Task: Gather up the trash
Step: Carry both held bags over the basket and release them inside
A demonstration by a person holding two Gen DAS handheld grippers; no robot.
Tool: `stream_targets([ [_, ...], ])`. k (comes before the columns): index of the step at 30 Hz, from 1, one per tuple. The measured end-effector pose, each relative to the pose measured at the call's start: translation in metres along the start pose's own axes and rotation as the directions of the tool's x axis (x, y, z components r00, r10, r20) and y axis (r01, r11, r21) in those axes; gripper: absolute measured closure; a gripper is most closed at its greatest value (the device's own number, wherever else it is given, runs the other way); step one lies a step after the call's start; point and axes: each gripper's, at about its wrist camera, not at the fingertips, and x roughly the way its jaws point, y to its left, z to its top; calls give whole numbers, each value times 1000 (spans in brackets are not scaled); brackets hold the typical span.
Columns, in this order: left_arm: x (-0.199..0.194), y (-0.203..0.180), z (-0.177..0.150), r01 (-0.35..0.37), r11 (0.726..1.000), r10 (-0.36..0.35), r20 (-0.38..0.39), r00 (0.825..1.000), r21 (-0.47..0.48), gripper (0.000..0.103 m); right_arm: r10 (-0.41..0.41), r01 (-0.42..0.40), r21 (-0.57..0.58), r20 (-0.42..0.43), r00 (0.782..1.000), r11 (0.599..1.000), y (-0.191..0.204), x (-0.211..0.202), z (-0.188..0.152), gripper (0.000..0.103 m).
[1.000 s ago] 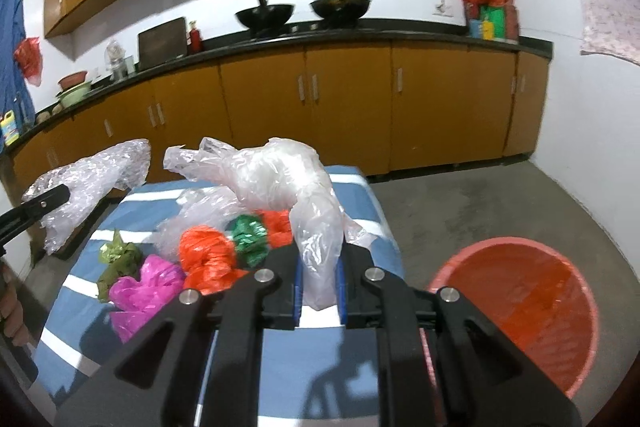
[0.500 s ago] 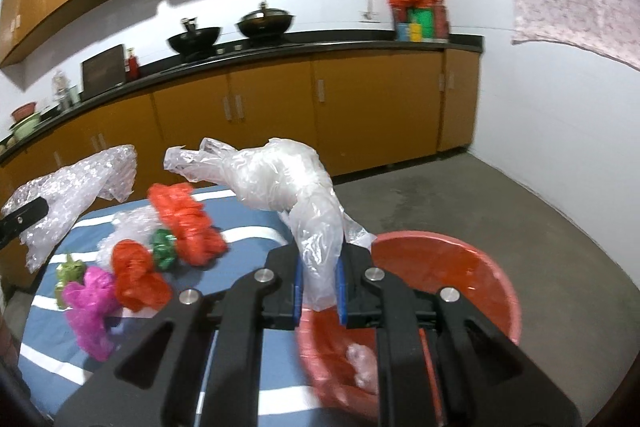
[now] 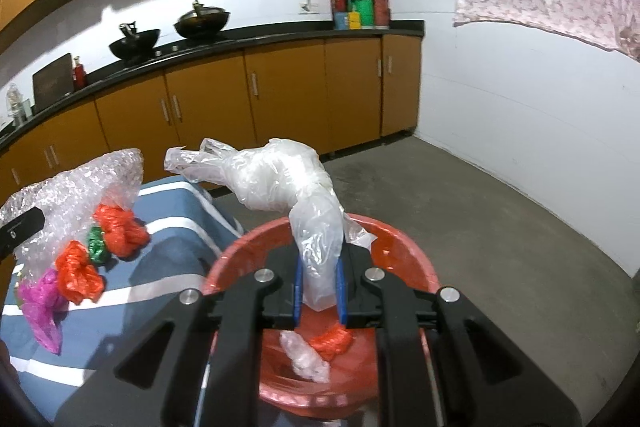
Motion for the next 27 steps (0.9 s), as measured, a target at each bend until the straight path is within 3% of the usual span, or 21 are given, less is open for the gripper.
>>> stream_targets([
  [16,46,-52,-18,100,993,-95,-85,992,58,78,-82,85,55,-63,995,995,-29,19,-20,89],
  [27,76,-75,-27,139,985,-122,-155,980,105,78,-103,111,83,-98,990,990,-38,38,-25,89],
])
